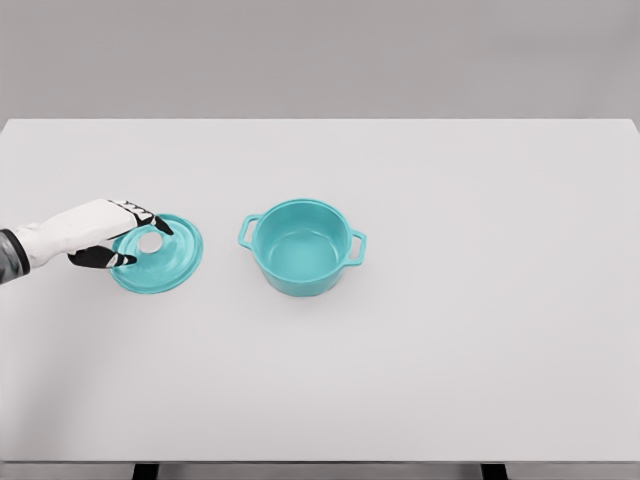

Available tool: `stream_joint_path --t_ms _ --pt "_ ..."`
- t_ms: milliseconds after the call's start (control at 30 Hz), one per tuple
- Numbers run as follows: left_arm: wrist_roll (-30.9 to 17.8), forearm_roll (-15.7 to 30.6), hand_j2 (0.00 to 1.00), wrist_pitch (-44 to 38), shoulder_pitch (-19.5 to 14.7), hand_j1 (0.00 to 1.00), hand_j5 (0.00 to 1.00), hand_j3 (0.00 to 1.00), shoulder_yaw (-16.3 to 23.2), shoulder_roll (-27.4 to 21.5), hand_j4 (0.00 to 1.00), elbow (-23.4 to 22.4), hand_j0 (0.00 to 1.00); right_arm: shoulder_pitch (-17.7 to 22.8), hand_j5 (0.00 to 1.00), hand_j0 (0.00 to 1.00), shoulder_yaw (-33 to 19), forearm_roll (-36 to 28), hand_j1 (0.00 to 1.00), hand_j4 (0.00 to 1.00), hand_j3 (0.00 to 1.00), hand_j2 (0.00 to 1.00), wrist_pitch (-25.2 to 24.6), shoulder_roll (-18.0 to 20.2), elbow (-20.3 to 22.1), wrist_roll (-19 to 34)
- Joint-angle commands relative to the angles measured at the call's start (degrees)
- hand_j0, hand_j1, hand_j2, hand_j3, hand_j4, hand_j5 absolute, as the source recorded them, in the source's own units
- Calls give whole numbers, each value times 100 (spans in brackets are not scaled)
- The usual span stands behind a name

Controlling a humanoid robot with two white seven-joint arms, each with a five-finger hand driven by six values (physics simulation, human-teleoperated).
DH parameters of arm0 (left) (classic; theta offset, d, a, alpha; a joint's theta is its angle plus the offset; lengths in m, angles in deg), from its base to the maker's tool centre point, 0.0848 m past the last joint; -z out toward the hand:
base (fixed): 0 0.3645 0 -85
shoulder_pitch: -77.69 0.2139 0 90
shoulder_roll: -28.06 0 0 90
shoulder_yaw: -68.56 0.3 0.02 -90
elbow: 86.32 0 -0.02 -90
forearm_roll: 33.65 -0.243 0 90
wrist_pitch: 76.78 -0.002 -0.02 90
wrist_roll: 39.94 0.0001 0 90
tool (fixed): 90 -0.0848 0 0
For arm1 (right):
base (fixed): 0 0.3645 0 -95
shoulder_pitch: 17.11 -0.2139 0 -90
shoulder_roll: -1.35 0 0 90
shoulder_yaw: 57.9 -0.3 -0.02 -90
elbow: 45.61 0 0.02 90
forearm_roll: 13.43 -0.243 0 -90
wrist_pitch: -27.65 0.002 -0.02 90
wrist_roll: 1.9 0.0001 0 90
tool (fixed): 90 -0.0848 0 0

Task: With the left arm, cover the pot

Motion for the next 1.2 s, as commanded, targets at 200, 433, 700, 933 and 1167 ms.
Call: stream_joint_path --t_ms 200,433,700,933,1167 --pt "3 21 73 -15 -18 73 73 73 7 22 73 9 73 0 100 100 0 1 100 100 100 100 0 0 -7 1" --pt "3 12 73 -15 -18 73 73 73 42 84 73 9 73 0 100 100 0 1 100 100 100 100 0 0 2 1" --pt "3 -23 70 -15 -26 70 70 70 59 92 70 -52 70 0 100 100 0 1 100 100 100 100 0 0 2 1" --pt "3 -23 69 -15 -62 69 69 69 112 128 69 -61 69 0 100 100 0 1 100 100 100 100 0 0 -7 1" --pt "3 -23 65 -15 -62 65 65 65 112 128 65 -79 65 0 100 100 0 1 100 100 100 100 0 0 2 1"
